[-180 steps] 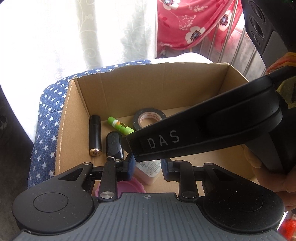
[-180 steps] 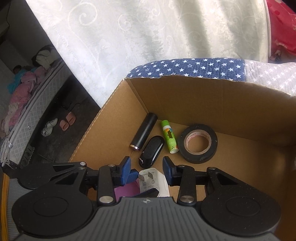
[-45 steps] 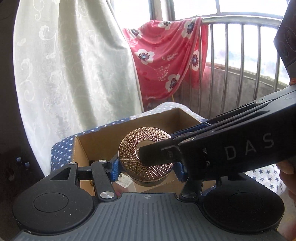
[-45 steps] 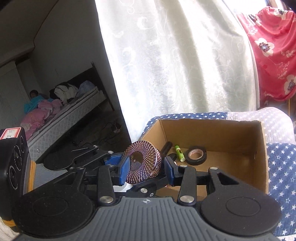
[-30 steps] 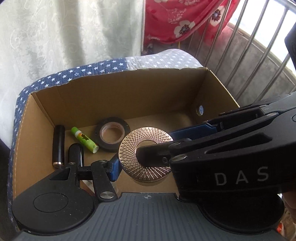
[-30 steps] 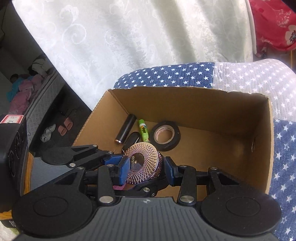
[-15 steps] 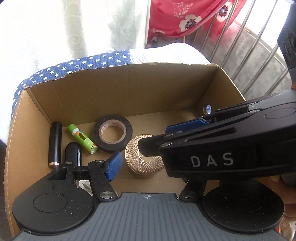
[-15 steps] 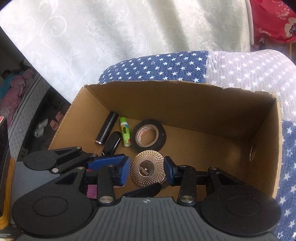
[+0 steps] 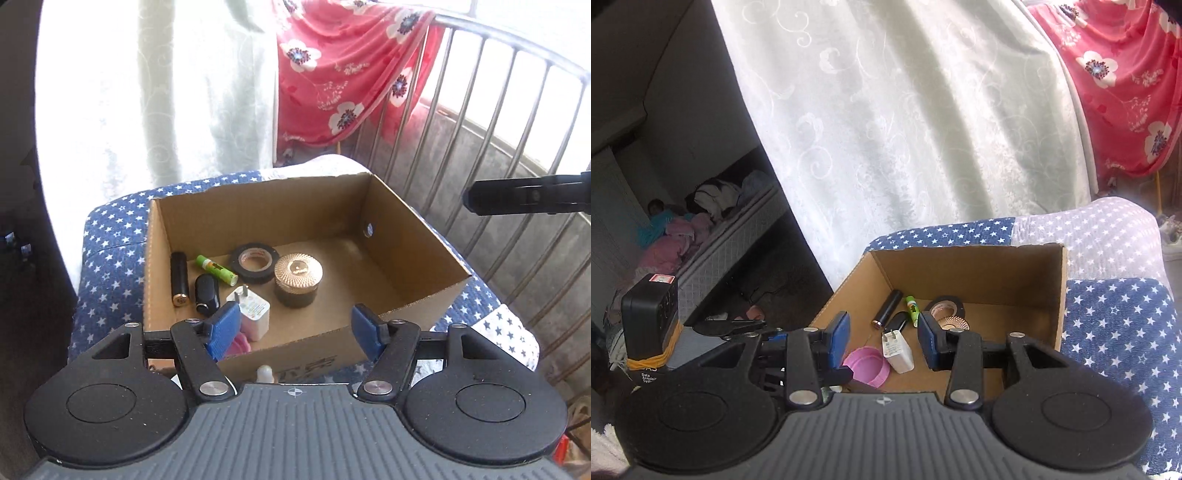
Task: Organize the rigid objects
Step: 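Lift the rose-gold jar into the box and open the right gripper, then move the right gripper to the white supplement bottle and grip its cap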
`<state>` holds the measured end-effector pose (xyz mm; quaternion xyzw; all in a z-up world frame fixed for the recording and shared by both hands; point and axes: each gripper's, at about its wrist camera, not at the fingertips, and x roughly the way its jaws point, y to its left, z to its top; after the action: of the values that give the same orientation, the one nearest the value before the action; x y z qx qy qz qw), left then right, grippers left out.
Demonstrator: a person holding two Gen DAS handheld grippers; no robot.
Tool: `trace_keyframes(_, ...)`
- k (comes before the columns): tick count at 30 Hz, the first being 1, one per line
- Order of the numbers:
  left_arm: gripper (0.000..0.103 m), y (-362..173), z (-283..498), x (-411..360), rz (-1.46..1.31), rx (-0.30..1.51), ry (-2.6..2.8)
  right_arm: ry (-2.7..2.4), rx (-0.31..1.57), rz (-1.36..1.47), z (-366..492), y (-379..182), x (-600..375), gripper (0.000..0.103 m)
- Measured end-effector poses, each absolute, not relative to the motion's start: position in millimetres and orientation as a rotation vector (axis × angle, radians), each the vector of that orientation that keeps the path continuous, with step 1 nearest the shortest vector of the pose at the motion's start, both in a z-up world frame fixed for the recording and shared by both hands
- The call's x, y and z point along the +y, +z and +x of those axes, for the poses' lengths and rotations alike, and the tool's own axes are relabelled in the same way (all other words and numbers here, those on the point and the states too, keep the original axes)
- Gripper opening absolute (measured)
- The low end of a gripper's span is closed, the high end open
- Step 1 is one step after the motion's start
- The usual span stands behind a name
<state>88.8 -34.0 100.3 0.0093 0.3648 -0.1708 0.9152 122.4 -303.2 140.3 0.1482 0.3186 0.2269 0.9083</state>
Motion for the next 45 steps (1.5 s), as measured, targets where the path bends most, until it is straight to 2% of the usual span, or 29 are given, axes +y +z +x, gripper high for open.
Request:
trace_keyframes(4, 0.067, 86, 54, -11, -0.009, 0.695, -0.294, 0.488, 0.61, 0.295, 85, 139, -287, 0.043)
trace_keyframes(11, 0.067, 46, 26, 4, 0.018, 0.65, -0.136, 0.544, 0.633, 0.28, 78, 96, -232, 0.043)
trace_keyframes(21, 0.067, 16, 41, 15, 0.021, 0.641, -0.116, 0.524, 0.636, 0.061, 93, 61, -138, 0.043)
trace_keyframes(31, 0.067, 6, 57, 14, -0.023, 0.64, -0.159, 0.513, 0.707, 0.023, 116, 48, -121, 0.044)
trace_keyframes(36, 0.061, 4, 60, 14, -0.043, 0.636, -0.167, 0.531, 0.731, 0.045, 127, 49, -121, 0.044)
trace_keyframes(38, 0.055, 4, 60, 14, -0.048, 0.632, -0.177, 0.546, 0.745, 0.06, 131, 48, -121, 0.044)
trace_keyframes(45, 0.053, 6, 56, 13, -0.039, 0.62, -0.163, 0.578, 0.78, 0.086, 135, 49, -119, 0.044)
